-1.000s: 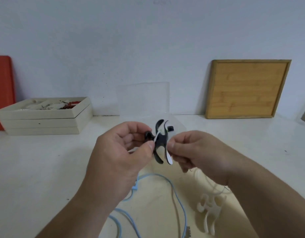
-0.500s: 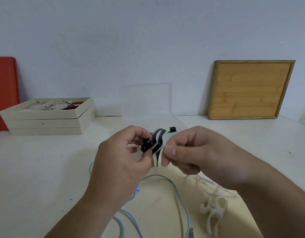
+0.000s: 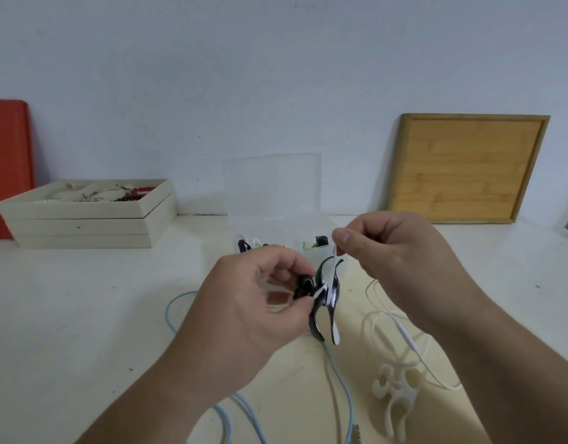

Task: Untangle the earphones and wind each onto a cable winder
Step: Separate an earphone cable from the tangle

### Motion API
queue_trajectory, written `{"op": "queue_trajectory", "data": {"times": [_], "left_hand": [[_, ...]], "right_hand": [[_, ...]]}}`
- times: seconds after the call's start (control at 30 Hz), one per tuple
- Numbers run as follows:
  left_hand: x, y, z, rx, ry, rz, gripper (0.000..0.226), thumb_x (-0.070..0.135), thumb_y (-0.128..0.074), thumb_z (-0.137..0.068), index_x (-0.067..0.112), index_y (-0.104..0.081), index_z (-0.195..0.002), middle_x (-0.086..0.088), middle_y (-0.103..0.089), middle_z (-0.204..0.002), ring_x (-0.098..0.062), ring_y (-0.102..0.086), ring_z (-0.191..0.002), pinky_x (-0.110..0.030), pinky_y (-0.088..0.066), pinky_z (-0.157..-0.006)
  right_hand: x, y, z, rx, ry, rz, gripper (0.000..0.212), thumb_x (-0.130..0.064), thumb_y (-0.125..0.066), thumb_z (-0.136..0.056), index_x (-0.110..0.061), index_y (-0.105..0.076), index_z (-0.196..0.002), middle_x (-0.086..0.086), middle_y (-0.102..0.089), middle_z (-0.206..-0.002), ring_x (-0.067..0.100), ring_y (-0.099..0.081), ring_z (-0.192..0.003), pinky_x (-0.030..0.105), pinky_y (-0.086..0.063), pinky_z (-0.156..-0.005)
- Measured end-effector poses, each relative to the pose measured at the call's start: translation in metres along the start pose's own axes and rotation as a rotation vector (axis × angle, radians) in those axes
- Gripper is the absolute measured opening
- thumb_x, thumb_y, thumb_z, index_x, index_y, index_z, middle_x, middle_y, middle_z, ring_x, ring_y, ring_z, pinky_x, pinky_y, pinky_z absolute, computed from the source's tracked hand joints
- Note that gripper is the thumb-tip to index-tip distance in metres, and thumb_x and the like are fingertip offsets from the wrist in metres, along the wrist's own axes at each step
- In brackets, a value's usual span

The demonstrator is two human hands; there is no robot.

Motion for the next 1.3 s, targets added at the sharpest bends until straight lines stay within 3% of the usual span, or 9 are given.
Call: {"op": "queue_trajectory", "data": {"times": [0.17, 0.3, 0.37, 0.43, 0.57, 0.73, 0.97, 1.13, 1.3], "left_hand": [[-0.001, 0.002, -0.001, 0.050, 0.043, 0.154, 0.026, 0.012, -0.071, -0.064, 0.024, -0.073, -0.086, -0.001, -0.075, -0.079, -0.015, -0.072, -0.075, -0.020, -0.056, -0.071], [0.001, 0.008, -0.001, 0.140, 0.050, 0.240, 0.019, 0.009, -0.073, -0.063, 0.015, -0.074, -0.081, -0.004, -0.076, -0.077, -0.011, -0.071, -0.071, -0.017, -0.054, -0.067], [0.001, 0.013, 0.000, 0.227, 0.049, 0.214, 0.020, 0.003, -0.080, -0.069, 0.016, -0.073, -0.083, -0.004, -0.076, -0.077, -0.013, -0.072, -0.071, -0.017, -0.055, -0.067], [-0.003, 0.020, 0.000, 0.333, 0.058, 0.156, 0.024, -0.004, -0.078, -0.075, 0.018, -0.073, -0.083, -0.002, -0.076, -0.076, -0.013, -0.073, -0.071, -0.016, -0.055, -0.067], [-0.009, 0.033, 0.000, 0.464, 0.066, -0.012, 0.024, 0.002, -0.077, -0.075, 0.024, -0.071, -0.083, 0.007, -0.075, -0.075, -0.009, -0.072, -0.071, -0.014, -0.054, -0.065], [-0.008, 0.034, 0.000, 0.458, 0.064, -0.097, 0.019, 0.011, -0.075, -0.071, 0.028, -0.070, -0.079, 0.011, -0.073, -0.073, -0.005, -0.069, -0.066, -0.011, -0.053, -0.062], [-0.011, 0.034, -0.001, 0.435, 0.086, -0.085, 0.025, 0.002, -0.075, -0.075, 0.026, -0.071, -0.079, 0.008, -0.074, -0.073, -0.009, -0.070, -0.068, -0.014, -0.055, -0.065], [-0.002, 0.023, 0.000, 0.308, 0.028, -0.203, 0.030, -0.001, -0.079, -0.071, 0.029, -0.073, -0.076, 0.012, -0.072, -0.070, -0.007, -0.069, -0.069, -0.024, -0.058, -0.073], [0.003, 0.006, 0.002, 0.124, -0.003, -0.181, 0.029, 0.015, -0.075, -0.067, 0.036, -0.072, -0.087, 0.013, -0.072, -0.074, -0.007, -0.069, -0.071, -0.018, -0.056, -0.072]], "right_hand": [[0.017, -0.014, -0.001, -0.084, -0.185, -0.176, 0.048, -0.024, -0.062, -0.096, -0.020, -0.060, -0.048, -0.003, -0.033, -0.050, 0.017, -0.023, -0.050, 0.033, -0.016, -0.053], [0.026, -0.034, 0.004, -0.261, -0.235, -0.061, 0.040, -0.023, -0.056, -0.100, -0.009, -0.065, -0.063, -0.002, -0.037, -0.053, 0.015, -0.026, -0.050, 0.032, -0.018, -0.052], [0.026, -0.047, 0.011, -0.416, -0.244, -0.013, 0.040, -0.027, -0.053, -0.101, -0.003, -0.064, -0.071, -0.002, -0.038, -0.056, 0.015, -0.027, -0.053, 0.032, -0.018, -0.053], [0.021, -0.056, 0.019, -0.561, -0.230, -0.012, 0.041, -0.032, -0.050, -0.103, -0.010, -0.067, -0.074, -0.001, -0.038, -0.057, 0.015, -0.027, -0.053, 0.031, -0.019, -0.054], [0.012, -0.061, 0.027, -0.704, -0.179, -0.005, 0.035, -0.027, -0.047, -0.106, -0.015, -0.068, -0.080, -0.007, -0.040, -0.056, 0.012, -0.031, -0.054, 0.026, -0.026, -0.053], [-0.003, -0.047, 0.020, -0.614, -0.072, -0.027, 0.029, -0.038, -0.057, -0.090, -0.019, -0.069, -0.072, -0.004, -0.038, -0.056, 0.015, -0.029, -0.055, 0.031, -0.024, -0.053], [-0.008, -0.033, 0.017, -0.582, -0.049, -0.133, 0.025, -0.028, -0.061, -0.086, -0.014, -0.070, -0.069, -0.001, -0.034, -0.054, 0.015, -0.026, -0.052, 0.026, -0.021, -0.051], [-0.008, -0.022, 0.008, -0.320, -0.034, -0.290, 0.022, -0.022, -0.060, -0.082, -0.012, -0.071, -0.065, -0.001, -0.037, -0.051, 0.014, -0.027, -0.050, 0.021, -0.023, -0.047], [-0.007, -0.006, 0.001, -0.021, 0.045, 0.153, 0.029, -0.028, -0.072, -0.090, -0.013, -0.068, -0.065, -0.012, -0.036, -0.042, 0.006, -0.029, -0.039, 0.013, -0.025, -0.041]]}}
Point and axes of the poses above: each hand's wrist, its own z-axis away from the middle knuckle, its own y-axis out of the back of the hand, x = y × z, the point moved 6 cm from there along -z, towards the middle knuckle
